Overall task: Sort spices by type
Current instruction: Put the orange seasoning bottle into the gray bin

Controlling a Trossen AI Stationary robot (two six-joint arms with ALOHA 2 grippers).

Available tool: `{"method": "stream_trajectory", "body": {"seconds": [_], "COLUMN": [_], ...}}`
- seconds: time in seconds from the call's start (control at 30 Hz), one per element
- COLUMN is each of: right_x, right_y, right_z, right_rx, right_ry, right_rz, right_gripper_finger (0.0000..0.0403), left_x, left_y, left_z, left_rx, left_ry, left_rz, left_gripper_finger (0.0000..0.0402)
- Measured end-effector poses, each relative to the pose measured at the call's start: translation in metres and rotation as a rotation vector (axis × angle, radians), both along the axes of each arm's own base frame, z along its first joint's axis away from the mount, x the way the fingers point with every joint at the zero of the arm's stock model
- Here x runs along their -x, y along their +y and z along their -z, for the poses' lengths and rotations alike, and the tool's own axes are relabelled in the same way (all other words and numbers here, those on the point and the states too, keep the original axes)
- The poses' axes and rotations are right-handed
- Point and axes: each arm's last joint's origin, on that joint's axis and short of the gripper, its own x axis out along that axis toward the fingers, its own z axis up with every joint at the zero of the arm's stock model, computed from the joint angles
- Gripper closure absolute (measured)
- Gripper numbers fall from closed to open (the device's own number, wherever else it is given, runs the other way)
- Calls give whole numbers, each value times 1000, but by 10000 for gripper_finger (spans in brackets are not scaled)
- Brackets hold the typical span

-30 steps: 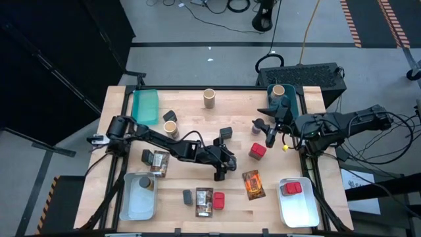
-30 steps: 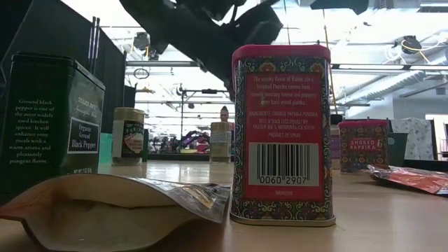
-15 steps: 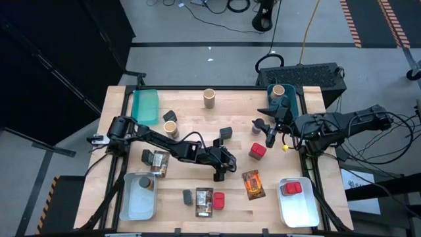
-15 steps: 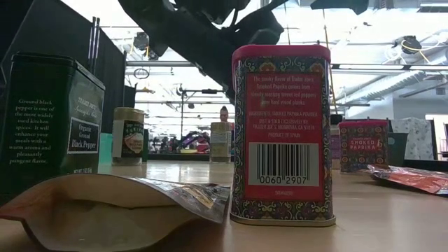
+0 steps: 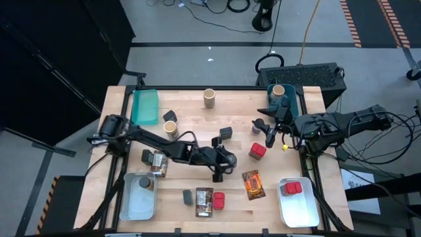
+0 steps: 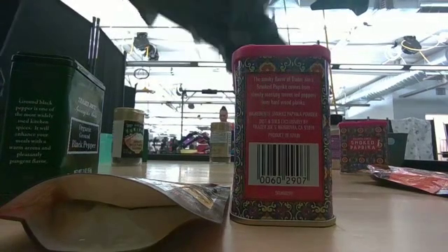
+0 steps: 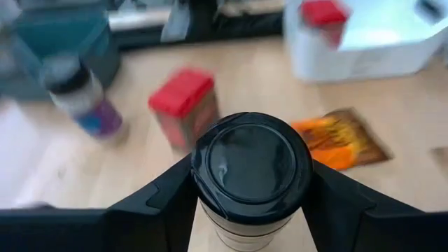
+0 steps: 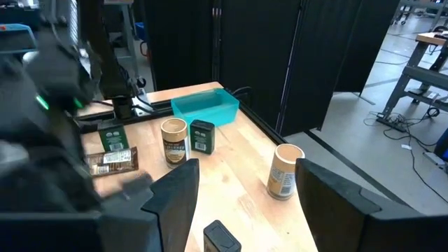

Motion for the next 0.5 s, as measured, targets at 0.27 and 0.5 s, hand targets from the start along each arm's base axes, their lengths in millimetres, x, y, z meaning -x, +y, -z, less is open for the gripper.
{"method": "stream_trajectory", "body": {"seconds": [0.27, 0.5], "right_x": [-9, -18], "right_y": [2, 5], "right_z": [5, 9], "right_rx": [0, 1], "right_ry": [21, 30], "right_rz": [4, 4], "right_gripper_finger": [184, 184], "left_x": [61, 139], "left_y": [-26, -48], "left_z": [-74, -122], "left_rx": [-47, 25], "left_ry": [10, 29], "left_rz": [-2, -76], "left_gripper_finger": [190, 190]}}
